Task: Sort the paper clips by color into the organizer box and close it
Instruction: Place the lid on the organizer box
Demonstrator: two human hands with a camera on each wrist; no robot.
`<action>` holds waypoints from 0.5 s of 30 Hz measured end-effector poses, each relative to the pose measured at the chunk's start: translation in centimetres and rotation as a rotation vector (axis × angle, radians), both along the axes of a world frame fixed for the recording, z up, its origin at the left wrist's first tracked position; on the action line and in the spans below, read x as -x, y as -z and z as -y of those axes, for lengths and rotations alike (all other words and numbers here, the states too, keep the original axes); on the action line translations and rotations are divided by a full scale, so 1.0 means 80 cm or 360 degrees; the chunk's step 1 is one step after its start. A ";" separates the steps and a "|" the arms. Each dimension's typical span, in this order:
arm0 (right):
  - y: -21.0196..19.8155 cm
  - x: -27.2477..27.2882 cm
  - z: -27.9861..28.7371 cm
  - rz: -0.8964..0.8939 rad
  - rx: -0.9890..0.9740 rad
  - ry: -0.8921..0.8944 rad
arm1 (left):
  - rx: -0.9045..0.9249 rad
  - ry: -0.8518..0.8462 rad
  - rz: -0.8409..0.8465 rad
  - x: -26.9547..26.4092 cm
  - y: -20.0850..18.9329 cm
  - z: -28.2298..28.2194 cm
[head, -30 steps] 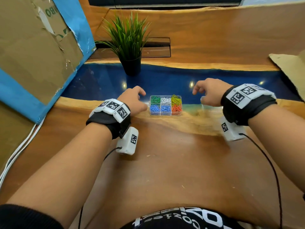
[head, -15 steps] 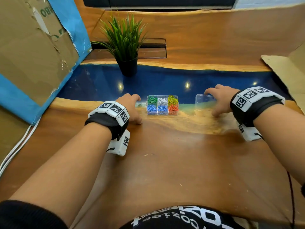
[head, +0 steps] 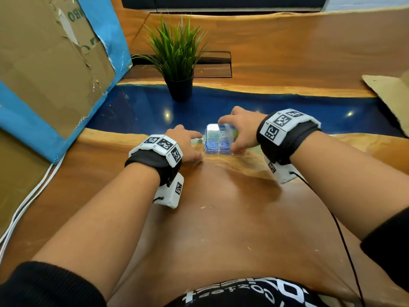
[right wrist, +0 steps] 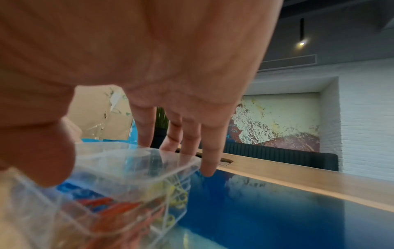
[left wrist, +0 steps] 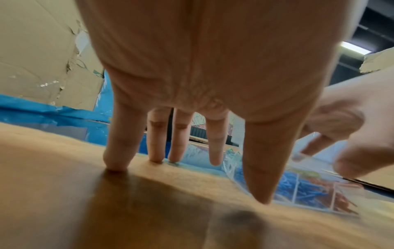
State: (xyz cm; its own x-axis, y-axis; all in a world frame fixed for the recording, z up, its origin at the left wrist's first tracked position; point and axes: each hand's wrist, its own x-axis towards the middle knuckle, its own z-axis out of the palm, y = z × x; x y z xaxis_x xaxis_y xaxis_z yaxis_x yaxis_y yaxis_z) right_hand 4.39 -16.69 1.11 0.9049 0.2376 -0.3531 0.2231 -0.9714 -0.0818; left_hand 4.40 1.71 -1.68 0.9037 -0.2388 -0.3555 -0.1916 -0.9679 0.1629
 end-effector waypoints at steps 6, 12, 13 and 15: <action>0.006 -0.002 -0.002 -0.0015 0.0010 0.0008 | 0.0006 0.0013 0.0004 -0.003 0.001 0.001; 0.008 -0.004 -0.006 0.0001 0.0005 -0.0018 | -0.0027 0.0028 0.0024 -0.005 0.002 0.003; 0.008 -0.004 -0.006 0.0006 0.0002 -0.0017 | -0.0038 0.0025 0.0027 -0.006 0.003 0.003; 0.008 -0.004 -0.006 0.0009 -0.0011 -0.0016 | -0.0062 0.0023 0.0033 -0.006 0.003 0.005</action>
